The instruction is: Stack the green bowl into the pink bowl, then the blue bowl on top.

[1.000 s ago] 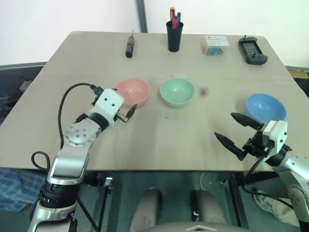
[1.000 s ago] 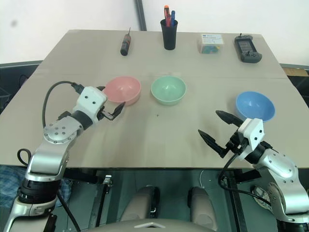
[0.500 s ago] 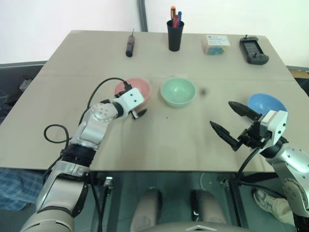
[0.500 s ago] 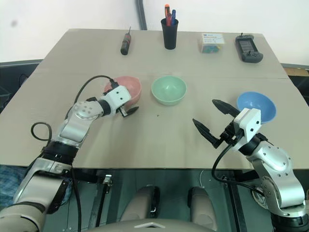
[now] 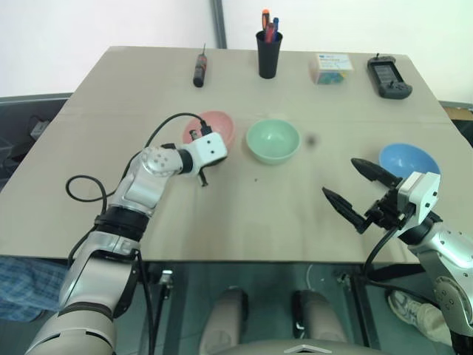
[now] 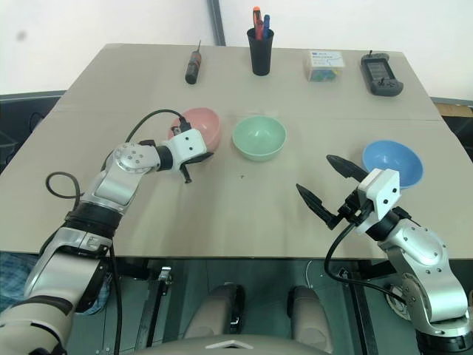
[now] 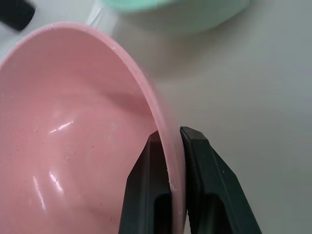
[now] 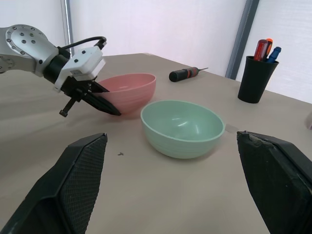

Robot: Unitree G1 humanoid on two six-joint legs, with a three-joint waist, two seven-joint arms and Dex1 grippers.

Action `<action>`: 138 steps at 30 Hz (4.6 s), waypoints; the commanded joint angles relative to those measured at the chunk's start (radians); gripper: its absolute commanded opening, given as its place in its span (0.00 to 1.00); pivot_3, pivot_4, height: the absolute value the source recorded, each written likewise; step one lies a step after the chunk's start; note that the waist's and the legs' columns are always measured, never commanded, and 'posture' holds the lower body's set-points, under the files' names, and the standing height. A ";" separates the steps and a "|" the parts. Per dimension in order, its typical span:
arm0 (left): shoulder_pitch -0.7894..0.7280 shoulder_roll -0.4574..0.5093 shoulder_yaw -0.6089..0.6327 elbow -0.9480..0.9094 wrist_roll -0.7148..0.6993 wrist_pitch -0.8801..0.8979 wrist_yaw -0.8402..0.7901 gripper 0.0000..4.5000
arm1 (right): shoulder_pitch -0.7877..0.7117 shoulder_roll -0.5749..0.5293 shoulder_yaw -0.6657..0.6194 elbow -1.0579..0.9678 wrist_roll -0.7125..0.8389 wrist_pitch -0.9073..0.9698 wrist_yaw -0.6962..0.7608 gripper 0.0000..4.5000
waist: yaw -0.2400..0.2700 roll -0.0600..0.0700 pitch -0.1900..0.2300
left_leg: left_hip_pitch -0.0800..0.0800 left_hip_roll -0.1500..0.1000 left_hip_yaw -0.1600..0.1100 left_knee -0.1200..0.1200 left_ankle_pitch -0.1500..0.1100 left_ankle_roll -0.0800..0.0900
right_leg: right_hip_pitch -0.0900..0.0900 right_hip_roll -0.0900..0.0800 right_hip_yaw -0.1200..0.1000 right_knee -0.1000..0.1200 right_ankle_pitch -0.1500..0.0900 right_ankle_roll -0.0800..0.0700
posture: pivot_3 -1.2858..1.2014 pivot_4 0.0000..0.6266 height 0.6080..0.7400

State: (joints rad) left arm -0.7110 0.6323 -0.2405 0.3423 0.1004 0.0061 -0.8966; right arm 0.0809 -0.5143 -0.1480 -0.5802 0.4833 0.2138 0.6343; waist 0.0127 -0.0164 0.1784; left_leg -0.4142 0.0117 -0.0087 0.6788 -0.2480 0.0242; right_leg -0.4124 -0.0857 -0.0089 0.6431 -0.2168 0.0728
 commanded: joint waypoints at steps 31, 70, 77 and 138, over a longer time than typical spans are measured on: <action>-0.006 0.020 -0.180 -0.129 0.053 -0.638 -0.355 0.10 | -0.012 0.010 -0.016 -0.014 -0.022 -0.029 -0.005 1.00 | 0.000 0.000 0.000 | 0.001 0.000 0.001 0.000 0.000 0.000 | 0.000 0.000 0.001 0.000 0.000 0.000 | 0.52 0.24 1.00; 0.556 0.086 0.550 -0.677 -0.725 0.393 0.143 0.99 | -0.450 -0.151 0.147 0.422 -0.239 -0.090 0.203 1.00 | -0.027 0.001 0.000 | 0.003 0.001 0.002 0.000 0.000 0.000 | 0.000 0.000 0.002 0.002 0.000 0.000 | 0.52 0.24 1.00; 0.661 0.099 0.625 -0.758 -0.765 0.461 0.170 0.99 | -0.731 -0.140 0.300 0.772 -0.474 -0.309 0.221 1.00 | -0.027 0.001 0.001 | 0.002 0.001 0.002 0.000 0.000 0.000 | 0.000 0.000 0.002 0.002 0.000 0.000 | 0.52 0.24 1.00; 0.591 0.077 0.529 -0.724 -0.728 0.410 0.066 1.00 | -1.158 -0.149 0.610 1.012 -0.709 -0.909 0.366 0.00 | -0.048 0.002 0.002 | 0.002 0.000 0.000 -0.010 0.002 -0.003 | -0.004 -0.001 0.003 -0.001 0.000 -0.001 | 0.52 0.24 1.00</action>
State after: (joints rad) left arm -0.1030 0.7035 0.2888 -0.3841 -0.6316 0.4455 -0.8138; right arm -1.0903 -0.6373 0.5018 0.5668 -0.3443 -0.7557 0.9060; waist -0.0348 -0.0140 0.1804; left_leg -0.4125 0.0116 -0.0088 0.6693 -0.2465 0.0216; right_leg -0.4168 -0.0864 -0.0062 0.6420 -0.2166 0.0718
